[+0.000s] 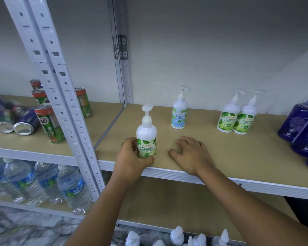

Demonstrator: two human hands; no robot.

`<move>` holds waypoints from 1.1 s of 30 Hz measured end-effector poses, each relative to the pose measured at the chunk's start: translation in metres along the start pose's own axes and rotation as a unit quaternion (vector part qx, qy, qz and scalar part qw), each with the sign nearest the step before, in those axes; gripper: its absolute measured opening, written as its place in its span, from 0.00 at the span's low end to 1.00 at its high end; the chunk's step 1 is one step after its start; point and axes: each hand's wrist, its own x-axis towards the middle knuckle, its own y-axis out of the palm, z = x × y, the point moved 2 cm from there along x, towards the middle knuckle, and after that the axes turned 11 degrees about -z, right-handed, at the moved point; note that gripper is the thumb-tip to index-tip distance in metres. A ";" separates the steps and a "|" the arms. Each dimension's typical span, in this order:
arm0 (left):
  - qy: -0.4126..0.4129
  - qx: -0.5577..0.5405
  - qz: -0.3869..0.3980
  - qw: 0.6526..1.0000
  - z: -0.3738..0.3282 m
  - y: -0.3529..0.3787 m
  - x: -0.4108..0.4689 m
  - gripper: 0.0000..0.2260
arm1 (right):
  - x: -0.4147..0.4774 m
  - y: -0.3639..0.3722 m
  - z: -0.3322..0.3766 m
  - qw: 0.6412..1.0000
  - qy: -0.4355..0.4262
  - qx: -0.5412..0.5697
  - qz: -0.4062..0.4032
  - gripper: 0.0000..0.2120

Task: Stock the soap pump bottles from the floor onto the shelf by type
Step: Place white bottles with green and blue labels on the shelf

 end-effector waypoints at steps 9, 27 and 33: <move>-0.008 0.090 -0.015 0.996 -0.005 0.013 0.046 0.28 | -0.002 -0.003 0.002 1.000 -0.016 -0.008 -0.014 0.31; -0.025 0.159 -0.065 0.985 0.011 0.055 0.150 0.25 | 0.002 0.003 0.002 0.999 -0.025 -0.020 -0.027 0.29; -0.024 0.172 -0.078 0.982 0.014 0.060 0.153 0.25 | 0.001 0.002 0.003 0.999 -0.021 -0.013 -0.025 0.29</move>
